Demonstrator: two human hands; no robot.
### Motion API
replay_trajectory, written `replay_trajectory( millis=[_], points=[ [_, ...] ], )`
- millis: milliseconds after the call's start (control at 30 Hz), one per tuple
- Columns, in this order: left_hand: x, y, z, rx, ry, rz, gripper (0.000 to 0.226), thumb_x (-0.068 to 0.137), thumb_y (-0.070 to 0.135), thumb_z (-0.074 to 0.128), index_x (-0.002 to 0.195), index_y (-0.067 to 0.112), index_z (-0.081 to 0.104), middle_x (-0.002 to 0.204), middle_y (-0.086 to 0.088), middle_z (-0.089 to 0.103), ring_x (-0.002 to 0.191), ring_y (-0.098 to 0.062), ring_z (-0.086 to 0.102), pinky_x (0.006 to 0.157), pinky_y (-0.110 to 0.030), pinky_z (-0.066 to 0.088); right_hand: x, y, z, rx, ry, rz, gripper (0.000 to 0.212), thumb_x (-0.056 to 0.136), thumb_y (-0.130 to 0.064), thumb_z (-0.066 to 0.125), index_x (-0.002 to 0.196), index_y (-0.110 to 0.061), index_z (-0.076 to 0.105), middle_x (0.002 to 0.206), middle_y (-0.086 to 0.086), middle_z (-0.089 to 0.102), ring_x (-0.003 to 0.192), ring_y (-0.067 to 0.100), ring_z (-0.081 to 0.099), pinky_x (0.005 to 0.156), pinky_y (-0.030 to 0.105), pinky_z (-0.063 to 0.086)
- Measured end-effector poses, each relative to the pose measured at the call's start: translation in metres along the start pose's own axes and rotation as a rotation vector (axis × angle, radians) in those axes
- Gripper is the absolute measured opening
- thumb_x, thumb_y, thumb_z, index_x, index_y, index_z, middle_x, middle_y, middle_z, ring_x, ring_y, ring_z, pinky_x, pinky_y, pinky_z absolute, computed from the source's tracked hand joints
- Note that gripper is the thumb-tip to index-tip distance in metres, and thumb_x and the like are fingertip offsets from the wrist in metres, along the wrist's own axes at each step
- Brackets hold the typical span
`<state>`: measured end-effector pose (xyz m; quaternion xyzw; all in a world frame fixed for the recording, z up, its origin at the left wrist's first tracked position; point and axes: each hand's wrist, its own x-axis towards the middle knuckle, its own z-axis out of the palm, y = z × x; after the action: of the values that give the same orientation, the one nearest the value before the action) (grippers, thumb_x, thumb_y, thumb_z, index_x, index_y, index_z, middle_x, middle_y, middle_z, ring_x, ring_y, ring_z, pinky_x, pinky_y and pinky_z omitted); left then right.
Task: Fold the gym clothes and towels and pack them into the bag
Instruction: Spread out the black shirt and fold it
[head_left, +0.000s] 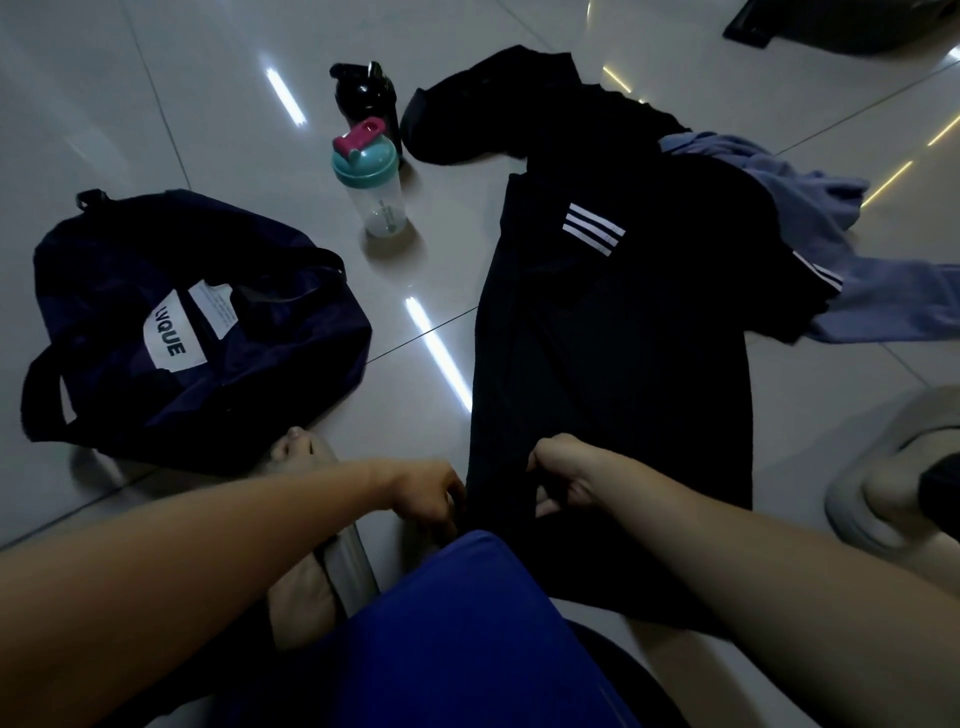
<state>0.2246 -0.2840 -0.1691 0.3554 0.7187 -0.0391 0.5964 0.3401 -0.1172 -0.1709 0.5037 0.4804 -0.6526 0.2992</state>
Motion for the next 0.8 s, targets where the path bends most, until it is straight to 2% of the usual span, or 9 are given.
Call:
replay_trajectory(
  millis=[100,200,333,433,500,600,667,700,800],
  points=[
    [0.011,0.003,0.013,0.058,0.149,0.08,0.004,0.091,0.019,0.071,0.093,0.017,0.068,0.086,0.003,0.065,0.073,-0.011,0.058,0.063,-0.02,0.045,0.0,-0.006,-0.002,0.101,-0.039,0.014,0.022,0.098,0.003,0.034,0.109,0.002,0.052,0.099,0.025,0.067,0.093,0.042,0.071,0.077,0.056,0.06],
    [0.011,0.002,0.009,0.013,0.181,0.088,0.004,0.091,0.016,0.07,0.09,0.012,0.072,0.076,0.004,0.064,0.065,-0.008,0.055,0.056,-0.017,0.042,-0.001,-0.014,-0.004,0.152,-0.066,0.015,0.023,0.099,0.003,0.034,0.114,0.005,0.051,0.105,0.029,0.068,0.091,0.043,0.071,0.071,0.055,0.06],
    [-0.004,-0.007,-0.001,-0.121,0.033,-0.007,0.016,0.089,0.012,0.07,0.073,0.011,0.068,0.058,0.002,0.061,0.049,-0.009,0.048,0.049,-0.022,0.039,-0.001,-0.021,-0.005,0.219,-0.085,0.015,0.024,0.098,0.006,0.032,0.11,0.009,0.051,0.098,0.031,0.068,0.083,0.043,0.07,0.058,0.051,0.06],
    [-0.015,-0.019,-0.002,-0.142,-0.177,-0.094,0.017,0.089,0.007,0.062,0.086,0.011,0.078,0.063,0.0,0.069,0.052,-0.011,0.048,0.047,-0.023,0.035,-0.004,-0.022,-0.002,0.228,-0.096,0.012,0.022,0.098,0.006,0.03,0.109,0.009,0.049,0.097,0.032,0.067,0.089,0.045,0.069,0.06,0.053,0.059],
    [-0.021,-0.021,-0.005,-0.113,-0.212,-0.155,0.015,0.089,0.014,0.063,0.09,0.013,0.078,0.066,0.001,0.07,0.058,-0.011,0.05,0.05,-0.022,0.036,-0.004,-0.021,0.001,0.216,-0.112,0.023,0.019,0.098,0.007,0.03,0.109,0.01,0.046,0.103,0.035,0.065,0.1,0.048,0.067,0.063,0.055,0.06],
    [-0.02,-0.021,-0.013,-0.122,-0.051,-0.18,0.022,0.09,0.027,0.067,0.102,0.013,0.079,0.078,0.001,0.072,0.067,-0.012,0.059,0.055,-0.023,0.044,-0.004,-0.015,0.005,0.141,-0.115,0.032,0.027,0.097,0.01,0.034,0.123,0.008,0.043,0.12,0.038,0.058,0.105,0.05,0.066,0.059,0.051,0.062],
    [-0.015,-0.02,-0.018,-0.248,0.097,-0.133,0.019,0.093,0.03,0.066,0.101,0.018,0.078,0.083,0.001,0.073,0.076,-0.014,0.068,0.064,-0.026,0.051,-0.008,-0.011,0.006,0.051,-0.122,0.043,0.019,0.097,0.012,0.036,0.11,0.006,0.048,0.104,0.031,0.062,0.09,0.042,0.07,0.067,0.048,0.063],
    [-0.012,-0.018,-0.02,-0.334,0.149,-0.1,0.017,0.093,0.032,0.067,0.098,0.019,0.077,0.084,0.0,0.074,0.078,-0.015,0.07,0.066,-0.028,0.052,-0.009,-0.009,0.005,0.011,-0.124,0.041,0.016,0.096,0.012,0.037,0.103,0.004,0.049,0.101,0.027,0.06,0.091,0.04,0.069,0.072,0.048,0.063],
    [-0.006,-0.007,-0.021,-0.436,0.147,-0.032,0.024,0.089,0.039,0.074,0.097,0.017,0.075,0.089,-0.001,0.077,0.081,-0.014,0.073,0.071,-0.03,0.057,-0.006,-0.001,0.0,-0.147,-0.108,0.011,0.02,0.094,0.013,0.044,0.108,0.003,0.054,0.11,0.024,0.059,0.099,0.037,0.068,0.08,0.051,0.062]
  ],
)
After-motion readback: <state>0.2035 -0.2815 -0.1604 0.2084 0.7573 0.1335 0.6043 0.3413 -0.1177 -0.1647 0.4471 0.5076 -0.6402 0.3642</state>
